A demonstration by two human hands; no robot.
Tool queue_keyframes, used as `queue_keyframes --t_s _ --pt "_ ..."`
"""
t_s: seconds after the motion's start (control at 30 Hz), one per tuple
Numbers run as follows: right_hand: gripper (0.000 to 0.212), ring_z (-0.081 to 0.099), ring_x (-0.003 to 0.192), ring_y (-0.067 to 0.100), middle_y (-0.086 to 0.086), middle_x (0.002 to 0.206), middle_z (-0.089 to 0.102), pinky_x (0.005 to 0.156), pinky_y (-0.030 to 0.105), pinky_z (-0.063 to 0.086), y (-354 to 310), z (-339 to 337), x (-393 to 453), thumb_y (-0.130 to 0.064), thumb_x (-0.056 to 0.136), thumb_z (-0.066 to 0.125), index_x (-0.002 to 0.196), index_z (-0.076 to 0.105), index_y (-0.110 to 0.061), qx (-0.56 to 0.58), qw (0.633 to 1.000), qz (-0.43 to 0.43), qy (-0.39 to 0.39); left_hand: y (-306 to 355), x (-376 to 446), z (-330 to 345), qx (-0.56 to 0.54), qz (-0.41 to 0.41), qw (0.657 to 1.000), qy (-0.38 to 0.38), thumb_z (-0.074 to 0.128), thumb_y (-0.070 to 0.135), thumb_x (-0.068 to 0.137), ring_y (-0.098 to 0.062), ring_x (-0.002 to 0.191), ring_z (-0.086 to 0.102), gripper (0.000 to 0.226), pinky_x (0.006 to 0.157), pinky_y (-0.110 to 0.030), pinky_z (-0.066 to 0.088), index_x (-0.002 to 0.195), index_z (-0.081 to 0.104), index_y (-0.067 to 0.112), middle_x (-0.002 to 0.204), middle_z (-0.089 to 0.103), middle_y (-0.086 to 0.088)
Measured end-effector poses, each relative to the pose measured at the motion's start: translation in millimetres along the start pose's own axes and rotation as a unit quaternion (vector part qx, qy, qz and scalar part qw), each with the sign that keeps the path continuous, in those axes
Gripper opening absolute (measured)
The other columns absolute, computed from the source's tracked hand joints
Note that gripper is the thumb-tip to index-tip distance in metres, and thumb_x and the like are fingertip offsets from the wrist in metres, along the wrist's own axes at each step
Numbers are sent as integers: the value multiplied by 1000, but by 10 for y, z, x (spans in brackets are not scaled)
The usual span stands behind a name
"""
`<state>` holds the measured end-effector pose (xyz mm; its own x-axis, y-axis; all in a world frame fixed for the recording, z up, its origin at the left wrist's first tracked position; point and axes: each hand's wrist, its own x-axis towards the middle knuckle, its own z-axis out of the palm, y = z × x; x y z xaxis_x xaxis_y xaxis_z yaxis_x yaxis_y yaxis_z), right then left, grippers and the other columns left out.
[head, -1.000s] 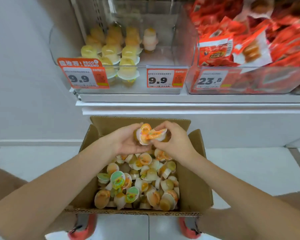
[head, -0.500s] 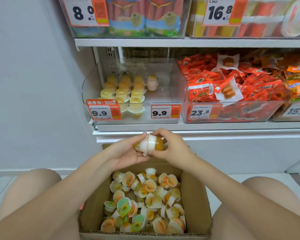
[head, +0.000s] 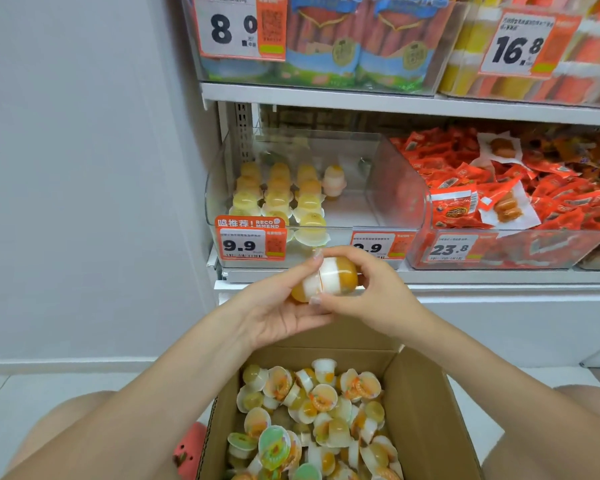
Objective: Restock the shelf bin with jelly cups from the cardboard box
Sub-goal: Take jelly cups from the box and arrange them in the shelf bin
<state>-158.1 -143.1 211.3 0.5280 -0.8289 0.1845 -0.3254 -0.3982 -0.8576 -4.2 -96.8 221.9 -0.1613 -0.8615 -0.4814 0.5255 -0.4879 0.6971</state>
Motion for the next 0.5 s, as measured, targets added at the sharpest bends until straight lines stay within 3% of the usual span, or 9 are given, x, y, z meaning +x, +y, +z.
queue_keyframes --t_s 0.17,0.23,0.3,0.37,0.43,0.5 --pt "52 61 98 2 -13 107 65 85 18 48 -156 -148 175 -28 64 86 109 62 -37 -28 999 -12 -24 103 20 43 -27 19 999 1 71 34 72 -34 101 66 44 82 -48 56 107 61 9 112 67 -21" --pt "52 62 94 7 -8 107 66 82 22 50 -237 -282 319 -29 63 87 111 65 -29 -54 998 -17 13 188 60 33 6 26 1000 7 71 45 72 -33 101 67 53 87 -49 54 112 60 13 115 67 -16" --pt "50 65 83 8 -5 101 67 73 22 55 -269 -505 588 -27 64 87 109 67 -21 -49 996 -3 77 279 138 -1 100 43 992 70 67 55 75 -26 100 67 54 91 -46 52 111 61 14 112 67 -7" --pt "53 67 78 10 -3 97 67 72 29 59 -196 -770 993 -29 63 88 109 65 -17 -94 989 32 108 342 241 -40 186 85 966 159 66 49 82 -19 95 66 39 90 -38 51 103 64 16 104 68 -1" --pt "63 68 87 19 1 101 67 81 38 56 -9 -954 1439 -39 58 88 111 63 -15 -208 971 74 94 361 342 -72 235 145 934 228 71 30 82 -16 88 63 16 85 -32 48 87 64 17 90 67 0" --pt "74 64 93 24 4 103 65 75 33 50 221 -971 1779 -50 52 85 110 61 -12 -308 943 107 69 360 423 -86 249 181 915 260 75 21 78 -15 83 57 14 81 -29 43 72 63 18 74 61 4"
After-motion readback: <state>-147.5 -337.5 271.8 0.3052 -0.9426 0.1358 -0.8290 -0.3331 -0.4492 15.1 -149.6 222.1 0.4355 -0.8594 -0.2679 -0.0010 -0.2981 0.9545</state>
